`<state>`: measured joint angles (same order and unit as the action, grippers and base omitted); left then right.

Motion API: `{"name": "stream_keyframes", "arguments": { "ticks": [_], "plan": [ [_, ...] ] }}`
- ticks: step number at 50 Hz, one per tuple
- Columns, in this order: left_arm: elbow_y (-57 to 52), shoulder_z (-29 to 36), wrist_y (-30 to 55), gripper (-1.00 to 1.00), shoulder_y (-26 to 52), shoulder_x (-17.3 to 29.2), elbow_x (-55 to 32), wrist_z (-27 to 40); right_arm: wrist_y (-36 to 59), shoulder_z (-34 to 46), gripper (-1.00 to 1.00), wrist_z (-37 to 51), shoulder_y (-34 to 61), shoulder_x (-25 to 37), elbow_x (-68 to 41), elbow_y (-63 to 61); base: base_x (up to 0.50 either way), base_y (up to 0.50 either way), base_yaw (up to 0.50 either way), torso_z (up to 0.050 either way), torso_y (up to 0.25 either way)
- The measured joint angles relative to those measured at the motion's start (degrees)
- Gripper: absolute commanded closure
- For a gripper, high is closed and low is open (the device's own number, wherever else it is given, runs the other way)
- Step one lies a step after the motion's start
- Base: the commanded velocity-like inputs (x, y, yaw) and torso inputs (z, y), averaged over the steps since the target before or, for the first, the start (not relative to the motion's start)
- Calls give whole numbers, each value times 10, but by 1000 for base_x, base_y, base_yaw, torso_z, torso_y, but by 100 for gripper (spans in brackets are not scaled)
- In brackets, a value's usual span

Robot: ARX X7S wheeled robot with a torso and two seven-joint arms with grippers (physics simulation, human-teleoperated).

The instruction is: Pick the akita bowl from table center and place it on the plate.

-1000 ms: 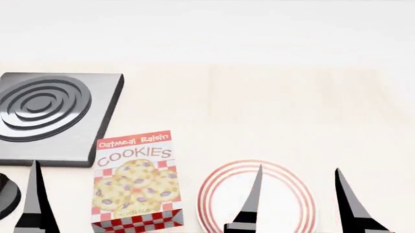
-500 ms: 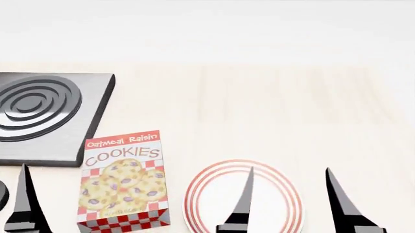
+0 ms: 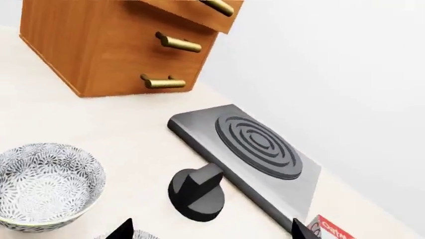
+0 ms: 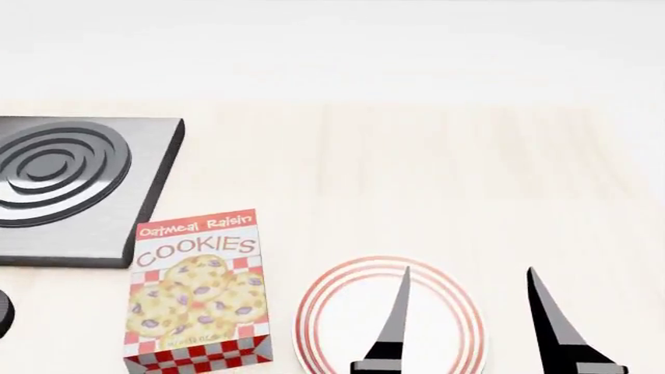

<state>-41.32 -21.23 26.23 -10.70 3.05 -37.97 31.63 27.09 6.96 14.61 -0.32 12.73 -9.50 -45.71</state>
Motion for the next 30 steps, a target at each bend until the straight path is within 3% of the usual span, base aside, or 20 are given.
{"name": "stream_keyframes", "arguments": {
  "ticks": [16, 30],
  "plan": [
    [19, -24, -4, -100, -8, 4, -51, 61, 3, -1, -100, 6, -1, 5, -7, -6, 0, 0, 0, 0, 0],
    [34, -25, 0, -100, -6, 17, -38, 116, 3, 0, -100, 11, 0, 9, -11, -6, 0, 0, 0, 0, 0]
  ]
}}
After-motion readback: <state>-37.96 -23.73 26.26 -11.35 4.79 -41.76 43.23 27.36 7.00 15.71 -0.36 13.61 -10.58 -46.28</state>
